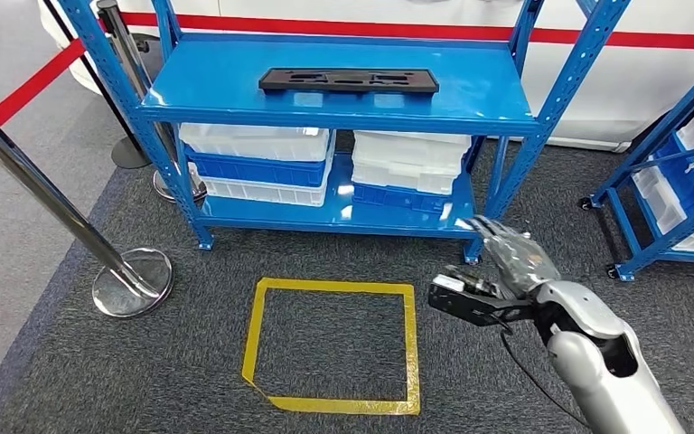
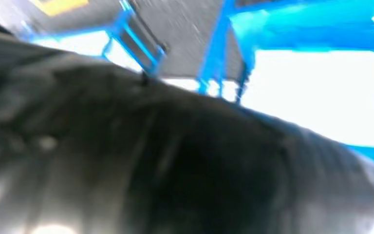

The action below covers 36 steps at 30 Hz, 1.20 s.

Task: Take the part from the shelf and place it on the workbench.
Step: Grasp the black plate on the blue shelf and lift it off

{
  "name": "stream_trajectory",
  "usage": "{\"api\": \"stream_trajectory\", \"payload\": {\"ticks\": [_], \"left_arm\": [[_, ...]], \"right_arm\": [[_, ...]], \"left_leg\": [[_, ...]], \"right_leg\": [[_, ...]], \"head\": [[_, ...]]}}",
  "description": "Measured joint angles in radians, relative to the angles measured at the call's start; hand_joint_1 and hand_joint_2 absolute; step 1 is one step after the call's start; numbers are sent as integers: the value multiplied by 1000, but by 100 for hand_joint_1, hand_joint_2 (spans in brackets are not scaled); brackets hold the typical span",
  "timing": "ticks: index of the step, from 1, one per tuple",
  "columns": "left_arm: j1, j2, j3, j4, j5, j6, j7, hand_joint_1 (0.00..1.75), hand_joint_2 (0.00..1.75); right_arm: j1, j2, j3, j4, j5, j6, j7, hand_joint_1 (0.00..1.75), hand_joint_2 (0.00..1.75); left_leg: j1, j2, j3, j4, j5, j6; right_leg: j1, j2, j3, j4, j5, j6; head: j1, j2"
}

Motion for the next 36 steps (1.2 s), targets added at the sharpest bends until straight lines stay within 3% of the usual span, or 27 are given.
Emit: {"api": "stream_trajectory", "payload": {"ticks": [2,4,6,9,10,11,12,13,15,17,19,21,24,26,27,30,32,34,36], "left_arm": [[-6,6,0,12,-8,7,-2,0,0],[-10,9,0,22,-14,10,-5,0,0],[-12,11,0,30,-17,12,-10,0,0],[-15,14,0,44,-14,18,-14,0,0],[-15,14,0,49,-11,19,-14,0,0],[-16,15,0,55,-9,20,-14,0,0],[-16,15,0,59,-7,20,-14,0,0],[-16,15,0,63,-6,21,-14,0,0],[-17,15,0,71,-5,22,-14,0,0],[-17,15,0,79,-5,23,-14,0,0],[-18,17,0,87,-3,25,-15,0,0],[-18,18,0,96,0,30,-16,0,0],[-19,26,0,112,4,41,-18,0,0],[-18,31,0,124,5,44,-18,0,0],[-17,32,0,129,5,45,-19,0,0],[-17,37,0,144,5,58,-20,0,0],[-18,42,0,153,6,67,-21,0,0],[-18,45,0,157,8,74,-21,0,0],[-19,45,0,159,10,80,-19,0,0]], "right_arm": [[-81,-5,89,16,-14,15,13,0,0],[-156,-6,170,37,-24,23,12,0,0],[-231,-6,252,60,-35,30,9,0,0],[-322,7,362,92,-50,38,15,0,0],[-340,15,392,101,-54,41,18,0,0],[-355,23,417,109,-57,43,21,0,0],[-367,30,437,116,-59,44,23,0,0],[-380,35,451,121,-60,45,25,0,0],[-406,42,471,127,-61,45,27,0,0],[-429,47,488,133,-66,45,27,0,0],[-442,52,506,137,-77,44,25,0,0],[-456,60,526,141,-93,43,25,0,0],[-473,80,556,146,-118,42,27,0,0],[-474,90,576,150,-127,42,29,0,0],[-475,94,584,151,-130,42,31,0,0],[-485,99,601,154,-142,39,39,0,0],[-497,101,609,155,-155,36,46,0,0],[-508,101,616,156,-165,33,50,0,0],[-521,101,622,157,-172,32,51,0,0]], "left_leg": [[-2,-4,19,-50,11,12],[-4,-6,15,-51,16,30],[-3,-5,13,-55,22,44],[-5,-5,9,-57,27,55],[-8,-5,8,-57,27,56],[-11,-6,8,-57,27,57],[-15,-8,9,-57,27,57],[-19,-10,11,-57,27,57],[-25,-13,13,-57,26,58],[-24,-12,9,-58,29,54],[-21,-11,6,-60,31,47],[-21,-10,-3,-38,15,37],[-14,-7,-70,107,-61,17],[-4,-5,-109,180,-80,0],[2,-3,-104,168,-62,-7],[17,-3,-27,13,13,-27],[17,-9,-8,-29,17,-14],[14,-12,-14,-24,16,10],[13,-12,-15,-26,19,24]], "right_leg": [[3,4,-7,10,-3,14],[4,5,-11,10,0,25],[1,6,-24,38,-22,32],[0,8,-101,210,-114,35],[1,8,-127,266,-132,34],[3,8,-140,292,-132,30],[7,9,-135,281,-112,23],[12,10,-112,230,-76,12],[26,9,-52,95,-13,-20],[38,7,-22,22,4,-41],[39,7,-16,2,8,-45],[31,3,-5,-20,19,-45],[24,-1,2,-33,26,-43],[20,-2,1,-30,24,-39],[16,-3,1,-25,21,-35],[7,-2,-9,7,2,-9],[9,0,-21,27,-8,7],[10,3,-24,31,-9,16],[6,4,-28,43,-19,22]], "head": [[1,0],[1,0],[2,0],[2,0],[2,0],[2,0],[2,0],[2,0],[0,0],[-2,0],[-2,0],[-2,0],[-3,0],[-3,0],[-3,0],[-3,0],[-2,0],[0,0],[0,0]]}}
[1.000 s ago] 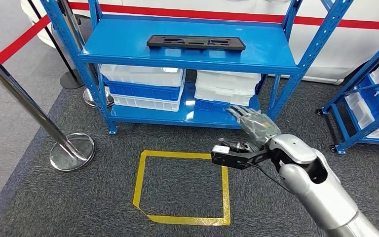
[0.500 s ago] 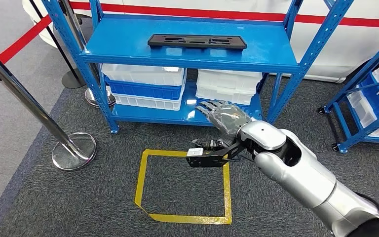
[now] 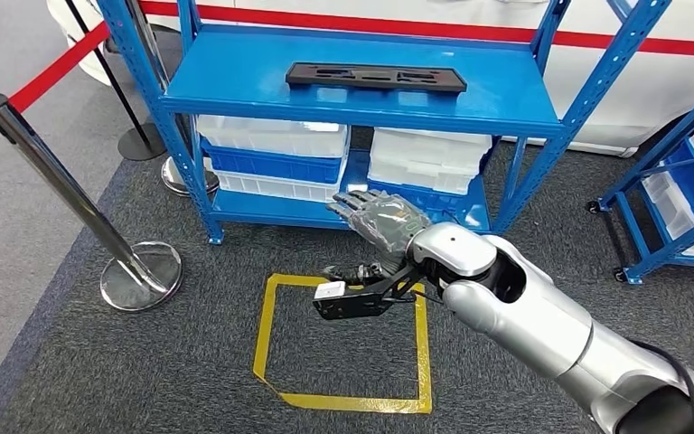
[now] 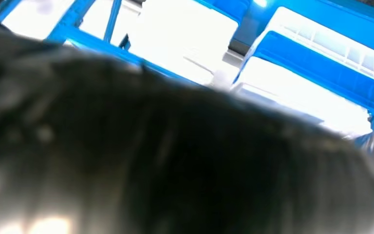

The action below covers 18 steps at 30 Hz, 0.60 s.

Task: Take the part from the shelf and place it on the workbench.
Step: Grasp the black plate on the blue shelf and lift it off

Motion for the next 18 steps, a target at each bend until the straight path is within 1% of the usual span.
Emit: {"api": "stream_trajectory", "payload": {"ticks": [1,2,4,5,6,7,8,9,10,11,12,13,15,16,17,18], "left_arm": [[-1,0,0,0,2,3,2,0,0],[-2,-1,0,-2,4,5,4,0,0],[-3,-4,0,-7,5,9,9,0,0],[-3,-6,0,-9,5,11,10,0,0],[-3,-7,-1,-11,5,14,11,0,0],[-4,-7,-1,-13,5,17,11,0,0],[-4,-8,-1,-15,5,19,11,0,0],[-4,-11,-1,-17,6,20,11,0,0],[-4,-13,-1,-18,6,21,11,0,0],[-4,-16,-1,-19,6,23,11,0,0],[-5,-18,-1,-20,6,26,12,0,0],[-5,-19,-1,-21,7,30,13,0,0],[-7,-20,-1,-22,10,41,20,0,0],[-7,-21,-1,-22,12,46,24,0,0],[-7,-21,-1,-22,14,51,27,0,0],[-6,-20,-1,-22,15,54,28,0,0]], "right_arm": [[-8,1,3,0,-5,1,0,0,0],[-15,3,6,0,-12,3,2,0,0],[-24,9,13,0,-27,7,11,0,0],[-25,12,17,-1,-32,9,16,0,0],[-26,13,22,-1,-37,9,20,0,0],[-28,14,27,-2,-40,10,23,0,0],[-31,14,31,-4,-42,9,24,0,0],[-35,14,34,-5,-43,9,25,0,0],[-41,15,35,-6,-43,9,25,0,0],[-46,15,37,-7,-44,8,26,0,0],[-51,15,38,-7,-44,8,27,0,0],[-55,16,41,-7,-45,7,27,0,0],[-59,15,44,-7,-46,5,29,0,0],[-63,15,46,-8,-47,4,29,0,0],[-66,15,48,-8,-48,3,30,0,0],[-69,15,50,-8,-49,3,30,0,0]], "left_leg": [[0,0,0,-1,2,6],[-1,1,-1,-2,2,10],[-6,1,-2,-2,2,15],[-9,0,-2,-2,2,16],[-13,0,-1,-2,2,17],[-16,-1,1,-2,1,18],[-19,-2,4,-2,1,19],[-22,-2,6,-3,0,19],[-23,-2,7,-4,0,19],[-22,-1,7,-5,1,16],[-20,1,6,-7,3,13],[-19,2,7,-11,5,9],[-21,5,8,-10,2,1],[-22,7,3,4,-10,-3],[-23,8,-13,40,-32,-6],[-22,9,-37,92,-60,-9]], "right_leg": [[-1,0,-12,29,-20,3],[-1,1,-34,78,-50,5],[0,1,-95,208,-110,5],[1,2,-117,252,-121,3],[3,2,-122,260,-111,-2],[7,3,-109,230,-84,-10],[13,4,-81,169,-46,-22],[18,4,-48,102,-17,-37],[24,3,-22,45,3,-49],[30,2,-7,9,11,-58],[33,2,-2,-5,9,-62],[36,2,-1,-13,13,-63],[28,1,12,-39,25,-63],[24,0,20,-53,32,-64],[21,-1,26,-64,38,-64],[22,-2,27,-67,40,-65]], "head": [[0,0],[0,0],[0,0],[0,0],[0,0],[0,0],[0,0],[-1,0],[-1,0],[-2,0],[-2,0],[-1,0],[-1,0],[-1,0],[-2,0],[-2,0]]}}
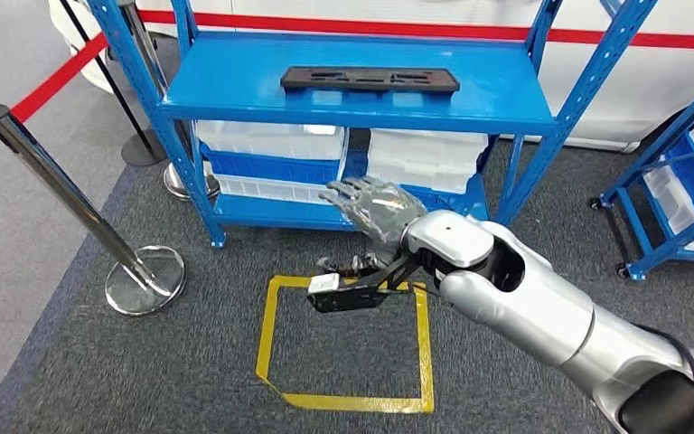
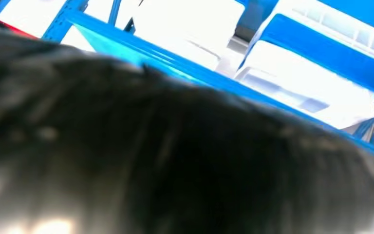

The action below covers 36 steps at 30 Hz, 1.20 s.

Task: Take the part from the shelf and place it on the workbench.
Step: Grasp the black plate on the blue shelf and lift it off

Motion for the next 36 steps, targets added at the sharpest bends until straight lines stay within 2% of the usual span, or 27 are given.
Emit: {"api": "stream_trajectory", "payload": {"ticks": [2,3,4,5,7,8,9,12,13,14,16,17,18,19,20,21,22,23,25,28,30,32,33,34,35,36], "left_arm": [[0,2,0,0,1,3,1,0,0],[1,2,0,0,2,3,2,0,0],[1,2,0,0,2,3,2,0,0],[1,2,0,0,2,3,3,0,0],[1,2,0,0,2,3,3,0,0],[1,2,0,0,2,3,4,0,0],[1,2,0,0,2,4,4,0,0],[1,1,0,-1,2,9,5,0,0],[1,1,0,0,2,12,6,0,0],[1,1,0,0,3,15,6,0,0],[1,2,0,0,5,19,6,0,0],[1,2,0,0,7,20,6,0,0],[1,2,0,0,9,21,6,0,0],[1,2,0,0,11,22,6,0,0],[1,2,0,0,12,23,6,0,0],[1,2,0,0,13,24,6,0,0],[1,2,0,0,15,26,6,0,0],[1,2,0,0,16,29,7,0,0],[0,4,0,0,22,31,9,0,0],[-1,5,0,0,40,32,16,0,0],[-2,7,0,1,47,31,18,0,0],[-2,8,0,3,50,31,19,0,0],[-2,8,0,4,51,32,19,0,0],[-1,9,0,5,52,33,19,0,0],[-1,9,0,7,53,35,20,0,0],[-1,11,0,9,54,37,21,0,0]], "right_arm": [[0,0,7,0,0,-1,0,0,0],[1,0,11,0,0,-1,0,0,0],[1,0,14,0,0,-1,0,0,0],[1,0,16,0,0,-1,0,0,0],[0,0,18,0,0,-1,0,0,0],[-1,0,18,0,0,-1,0,0,0],[-2,0,18,-1,0,-1,0,0,0],[-7,-1,19,-1,-4,-1,0,0,0],[-11,-2,19,-1,-7,0,0,0,0],[-16,-4,19,-1,-11,1,0,0,0],[-23,-8,20,0,-17,3,0,0,0],[-24,-9,22,1,-18,4,0,0,0],[-24,-11,24,2,-20,5,0,0,0],[-24,-13,26,3,-22,5,-1,0,0],[-26,-15,27,3,-24,5,-1,0,0],[-30,-17,27,3,-27,5,-2,0,0],[-35,-19,27,3,-30,5,-2,0,0],[-40,-21,28,3,-33,5,-3,0,0],[-48,-23,29,4,-37,5,-3,0,0],[-55,-26,31,4,-44,5,-4,0,0],[-63,-27,34,4,-48,5,-6,0,0],[-66,-27,39,4,-49,6,-8,0,0],[-65,-27,42,4,-50,6,-9,0,0],[-65,-27,45,5,-52,6,-9,0,0],[-66,-27,46,5,-53,6,-9,0,0],[-67,-28,47,4,-55,5,-9,0,0]], "left_leg": [[4,1,-54,108,-45,-9],[7,1,-65,127,-43,-14],[10,1,-56,109,-24,-19],[15,2,-30,57,9,-24],[18,0,29,-56,49,-27],[17,-2,44,-86,55,-22],[16,-4,48,-94,51,-15],[16,-5,47,-96,56,6],[17,-5,48,-99,57,13],[19,-4,49,-102,59,18],[18,-3,48,-103,58,25],[18,-2,48,-103,57,26],[17,-2,49,-103,56,27],[17,-3,51,-103,55,27],[17,-4,54,-102,54,25],[17,-5,57,-103,52,23],[16,-5,58,-103,50,20],[15,-6,58,-103,49,15],[13,-5,58,-108,49,4],[15,-1,56,-95,37,-12],[15,1,15,-9,-8,-16],[15,1,-56,118,-58,-20],[15,1,-80,154,-60,-21],[15,1,-86,153,-43,-21],[15,1,-72,114,-9,-19],[15,1,-42,47,32,-16]], "right_leg": [[0,0,-4,3,0,-1],[-1,0,-7,8,-1,1],[-3,0,-10,14,-4,4],[-6,1,-12,22,-9,8],[-8,1,-19,45,-23,21],[-7,2,-23,54,-28,28],[-5,2,-26,59,-31,34],[-4,4,-28,64,-37,45],[-6,5,-36,81,-49,51],[-8,6,-52,116,-71,56],[-13,7,-109,233,-129,64],[-15,8,-138,289,-146,67],[-17,8,-157,320,-147,68],[-18,8,-158,314,-128,67],[-19,8,-140,270,-92,65],[-19,8,-112,203,-54,61],[-17,7,-84,140,-26,56],[-14,7,-64,92,-12,52],[-7,9,-53,61,-14,46],[-12,9,-40,40,-8,30],[-14,8,-29,30,-7,19],[-10,8,-25,29,-11,11],[-8,8,-23,30,-14,10],[-6,9,-20,31,-17,9],[-5,9,-15,32,-22,10],[-4,10,-9,34,-27,13]], "head": [[0,0],[0,0],[0,0],[0,0],[0,0],[0,0],[0,0],[0,0],[1,0],[1,0],[1,0],[1,0],[1,0],[1,0],[1,0],[1,0],[1,0],[1,0],[1,0],[0,0],[0,0],[0,0],[0,0],[0,0],[0,0],[0,0]]}}
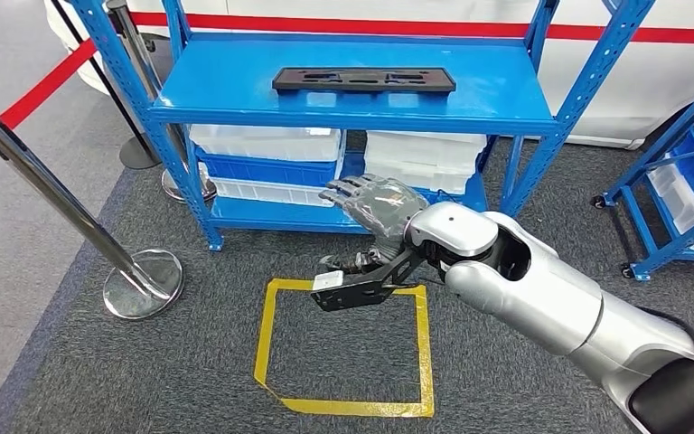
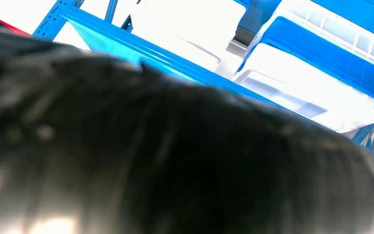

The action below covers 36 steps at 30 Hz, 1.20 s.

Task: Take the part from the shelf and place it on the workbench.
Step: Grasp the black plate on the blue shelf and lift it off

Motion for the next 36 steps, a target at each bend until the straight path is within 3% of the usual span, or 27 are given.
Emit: {"api": "stream_trajectory", "payload": {"ticks": [1,3,7,9,11,12,13,15,17,18,21,23,26,27,28,29,31,32,33,36], "left_arm": [[0,2,0,2,1,2,1,0,0],[0,5,0,5,2,7,1,0,0],[0,6,0,14,2,17,2,0,0],[0,6,0,19,2,20,3,0,0],[0,6,0,26,2,23,3,0,0],[0,6,0,29,2,24,3,0,0],[1,6,0,32,2,26,3,0,0],[2,6,0,36,2,30,3,0,0],[3,6,0,40,2,33,3,0,0],[3,6,0,42,1,34,3,0,0],[3,7,0,48,1,35,4,0,0],[2,8,0,51,-2,37,4,0,0],[3,14,-1,61,-17,47,5,0,0],[4,16,-1,66,-21,50,6,0,0],[4,17,-1,69,-22,53,7,0,0],[4,19,-1,72,-22,54,7,0,0],[5,23,-1,77,-23,55,7,0,0],[4,24,-1,79,-23,55,7,0,0],[4,25,-1,80,-23,56,8,0,0],[3,25,-1,80,-23,56,12,0,0]], "right_arm": [[-1,0,1,0,-2,0,0,0,0],[-5,-2,2,0,-8,0,1,0,0],[-10,-10,4,0,-18,0,3,0,0],[-13,-18,4,1,-27,-1,6,0,0],[-13,-26,4,3,-35,-2,9,0,0],[-12,-30,4,5,-37,-2,10,0,0],[-12,-35,5,7,-39,-2,11,0,0],[-12,-45,4,9,-42,-4,12,0,0],[-12,-55,4,10,-45,-6,12,0,0],[-11,-59,4,10,-46,-7,12,0,0],[-10,-66,3,10,-47,-8,12,0,0],[-12,-69,3,11,-47,-9,13,0,0],[-10,-71,3,14,-45,-12,14,0,0],[-9,-71,4,16,-44,-12,14,0,0],[-8,-71,4,18,-42,-13,14,0,0],[-8,-71,4,20,-40,-13,14,0,0],[-8,-71,4,23,-35,-14,14,0,0],[-9,-71,4,25,-33,-15,13,0,0],[-9,-71,4,27,-31,-16,13,0,0],[-12,-70,4,32,-28,-17,11,0,0]], "left_leg": [[-2,0,32,-66,29,4],[-6,-1,70,-143,49,13],[-3,-2,83,-162,42,32],[-1,-1,92,-168,40,42],[-1,-1,97,-169,34,48],[-1,-1,100,-169,31,49],[-1,-2,105,-168,27,48],[0,-5,119,-169,17,44],[-3,-6,130,-169,8,36],[-3,-6,132,-170,5,31],[-3,-2,136,-175,-1,14],[-3,0,122,-134,-26,7],[-3,0,18,52,-95,3],[-3,1,-14,97,-101,2],[-3,1,-28,103,-85,3],[-3,1,-22,72,-50,4],[-4,0,29,-58,32,9],[-6,0,52,-112,53,12],[-8,-1,66,-145,60,16],[-8,-2,75,-163,53,30]], "right_leg": [[3,1,4,4,-7,4],[7,2,6,10,-17,14],[5,2,5,25,-35,32],[-1,3,-33,106,-76,44],[-7,3,-105,229,-119,52],[-11,3,-132,267,-121,54],[-14,3,-143,268,-101,56],[-17,2,-112,166,-16,53],[-12,1,-65,53,36,45],[-9,1,-52,24,40,42],[-6,2,-41,4,31,29],[-11,3,-28,-9,31,17],[-8,2,-14,-13,24,1],[-6,2,-11,-13,20,0],[-5,3,-7,-12,16,-1],[-4,3,-1,-11,11,1],[-2,3,12,-5,-4,7],[0,4,15,0,-11,11],[2,4,16,3,-16,16],[2,4,16,3,-23,30]], "head": [[0,0],[1,0],[1,0],[1,0],[1,0],[1,0],[1,0],[2,0],[2,0],[1,0],[1,0],[1,0],[0,0],[0,0],[0,0],[0,0],[0,0],[0,0],[1,0],[1,0]]}}
